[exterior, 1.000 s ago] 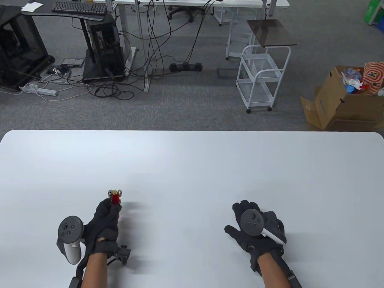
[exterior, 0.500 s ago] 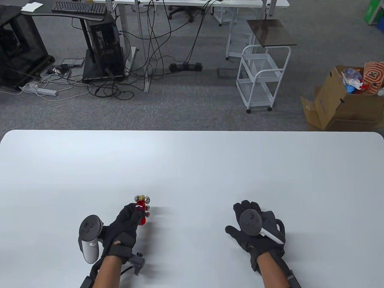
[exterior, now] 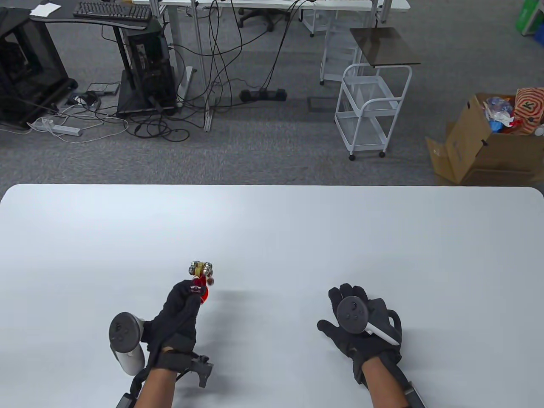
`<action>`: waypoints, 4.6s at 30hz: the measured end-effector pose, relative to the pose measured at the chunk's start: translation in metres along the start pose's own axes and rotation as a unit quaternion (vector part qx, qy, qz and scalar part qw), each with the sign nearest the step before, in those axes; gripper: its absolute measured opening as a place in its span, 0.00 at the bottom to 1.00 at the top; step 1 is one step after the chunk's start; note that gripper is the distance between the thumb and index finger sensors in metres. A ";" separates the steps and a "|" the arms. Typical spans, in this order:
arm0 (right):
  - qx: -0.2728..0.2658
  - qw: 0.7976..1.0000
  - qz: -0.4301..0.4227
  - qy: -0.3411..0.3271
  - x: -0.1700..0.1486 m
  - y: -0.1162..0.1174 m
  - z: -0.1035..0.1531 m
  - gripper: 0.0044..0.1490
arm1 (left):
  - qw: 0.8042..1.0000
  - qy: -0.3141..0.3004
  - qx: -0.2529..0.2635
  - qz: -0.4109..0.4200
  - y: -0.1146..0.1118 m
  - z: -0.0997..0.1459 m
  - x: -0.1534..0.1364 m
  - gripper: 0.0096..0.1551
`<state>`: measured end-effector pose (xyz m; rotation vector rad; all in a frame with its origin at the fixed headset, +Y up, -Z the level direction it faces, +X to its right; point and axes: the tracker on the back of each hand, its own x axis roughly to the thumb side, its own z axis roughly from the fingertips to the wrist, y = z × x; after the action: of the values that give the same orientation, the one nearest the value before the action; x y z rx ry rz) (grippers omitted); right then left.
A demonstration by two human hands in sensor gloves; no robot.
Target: Shake a handbell
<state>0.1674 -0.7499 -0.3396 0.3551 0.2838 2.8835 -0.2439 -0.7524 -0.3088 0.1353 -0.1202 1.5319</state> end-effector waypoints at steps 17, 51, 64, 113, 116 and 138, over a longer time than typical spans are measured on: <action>-0.007 1.000 -0.004 -0.006 0.001 -0.004 0.003 0.56 | 1.000 -0.002 -0.011 -0.008 0.000 -0.001 -0.001 0.26; -0.027 0.999 -0.022 -0.003 -0.006 -0.012 0.007 0.56 | 0.997 -0.060 0.009 -0.037 0.007 0.005 0.010 0.26; -0.023 1.000 -0.018 -0.005 -0.004 -0.010 0.007 0.56 | 0.998 -0.053 0.004 -0.024 0.004 0.006 0.010 0.26; -0.016 1.000 -0.005 -0.005 0.001 -0.009 0.006 0.56 | 0.998 0.063 -0.001 -0.001 0.000 0.005 -0.012 0.25; -0.016 1.000 -0.006 -0.005 0.001 -0.009 0.006 0.56 | 1.000 0.027 -0.004 -0.014 -0.003 0.007 0.001 0.25; -0.015 1.000 -0.017 -0.004 -0.003 -0.010 0.006 0.55 | 0.999 0.039 -0.023 0.012 -0.003 0.007 -0.006 0.25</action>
<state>0.1738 -0.7398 -0.3365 0.3522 0.2422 2.8483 -0.2415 -0.7598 -0.3027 0.0383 -0.0958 1.5556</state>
